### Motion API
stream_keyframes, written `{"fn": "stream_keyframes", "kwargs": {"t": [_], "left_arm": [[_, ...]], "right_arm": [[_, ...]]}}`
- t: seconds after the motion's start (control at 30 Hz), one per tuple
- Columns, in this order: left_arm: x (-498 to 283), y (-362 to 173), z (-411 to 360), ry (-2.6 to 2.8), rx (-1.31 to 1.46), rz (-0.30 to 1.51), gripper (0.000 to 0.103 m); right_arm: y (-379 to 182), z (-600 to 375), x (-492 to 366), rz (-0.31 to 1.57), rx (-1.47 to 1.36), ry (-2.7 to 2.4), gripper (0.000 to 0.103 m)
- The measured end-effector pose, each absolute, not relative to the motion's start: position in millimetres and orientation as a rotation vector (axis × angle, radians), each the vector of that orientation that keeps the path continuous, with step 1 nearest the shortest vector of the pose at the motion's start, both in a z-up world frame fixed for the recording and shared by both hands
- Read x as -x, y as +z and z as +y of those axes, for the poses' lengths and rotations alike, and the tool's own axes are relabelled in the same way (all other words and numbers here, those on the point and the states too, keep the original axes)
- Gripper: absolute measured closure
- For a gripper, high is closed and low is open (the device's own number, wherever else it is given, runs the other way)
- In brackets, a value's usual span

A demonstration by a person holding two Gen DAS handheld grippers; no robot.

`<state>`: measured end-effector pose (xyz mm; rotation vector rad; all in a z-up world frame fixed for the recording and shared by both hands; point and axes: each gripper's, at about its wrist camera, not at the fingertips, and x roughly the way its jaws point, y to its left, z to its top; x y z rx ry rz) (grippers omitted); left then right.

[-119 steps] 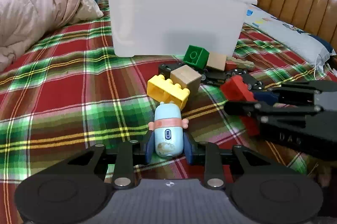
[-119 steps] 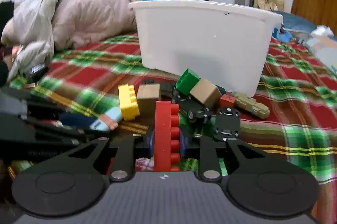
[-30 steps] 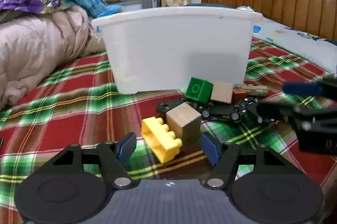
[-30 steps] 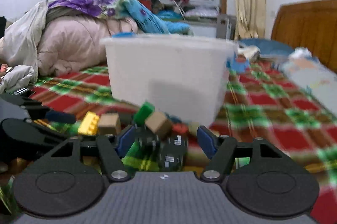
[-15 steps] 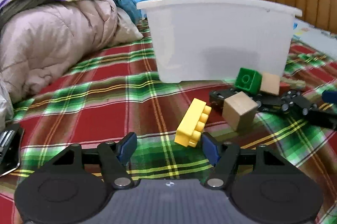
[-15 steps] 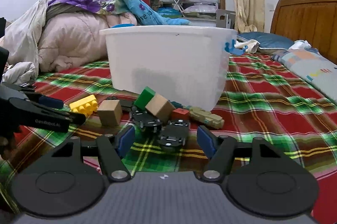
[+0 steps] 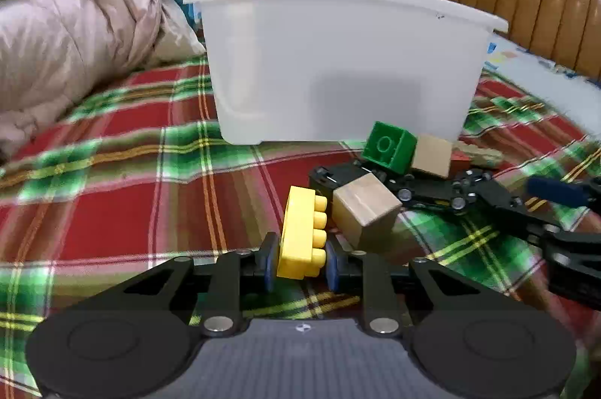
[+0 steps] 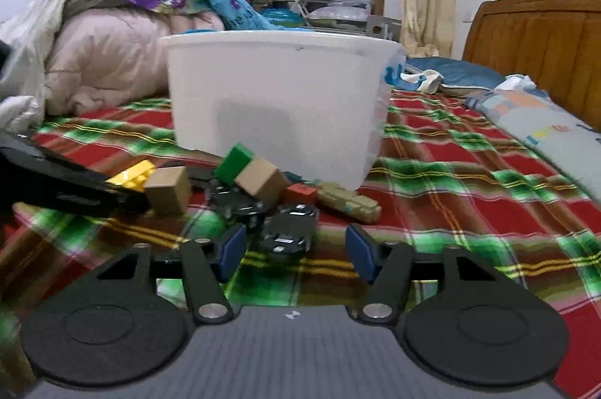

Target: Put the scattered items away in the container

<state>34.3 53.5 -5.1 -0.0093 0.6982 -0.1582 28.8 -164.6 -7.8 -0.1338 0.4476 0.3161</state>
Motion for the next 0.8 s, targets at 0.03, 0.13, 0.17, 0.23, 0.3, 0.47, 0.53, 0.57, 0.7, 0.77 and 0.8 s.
{"fn": "stream_keyframes", "kwargs": {"t": [0.03,0.13,0.17,0.23,0.3,0.47,0.53,0.57,0.7,0.77,0.8], "left_arm": [[-33.7,-4.4,55.9,-0.169,0.027,0.701,0.074],[-31.7,-4.1,58.8,-0.184,0.043,0.706,0.074],[-31.6,-3.5,58.7,-0.185,0.042,0.705,0.074],[-30.5,-4.3,59.0,-0.186,0.043,0.703,0.074],[-29.7,-5.3,58.3,-0.186,0.036,0.7,0.074],[-27.8,-6.7,57.5,-0.192,0.014,0.697,0.074],[-27.4,-6.6,56.9,-0.189,0.015,0.697,0.074],[-27.3,-6.8,56.8,-0.188,0.015,0.697,0.074],[-26.9,-6.2,56.3,-0.187,0.015,0.702,0.074],[-26.6,-6.6,56.6,-0.189,0.01,0.702,0.074],[-26.5,-7.0,56.9,-0.189,0.009,0.702,0.074]], "right_arm": [[-8.5,-163.9,-32.9,0.459,0.125,0.314,0.048],[-11.0,-163.9,-44.0,0.493,0.067,0.307,0.054],[-12.8,-162.8,-46.7,0.509,0.068,0.308,0.067],[-14.4,-161.7,-45.0,0.518,0.106,0.291,0.07],[-12.4,-161.6,-37.6,0.488,0.186,0.265,0.07],[-10.2,-142.3,-8.9,0.356,0.601,0.272,0.07],[-18.9,-130.5,8.9,0.268,0.797,0.28,0.07],[-22.9,-127.0,14.4,0.248,0.851,0.289,0.07],[-17.7,-133.8,6.4,0.365,0.647,0.365,0.067],[-9.2,-144.9,-3.0,0.41,0.475,0.353,0.057],[-5.6,-147.7,-6.3,0.423,0.437,0.348,0.057]]}}
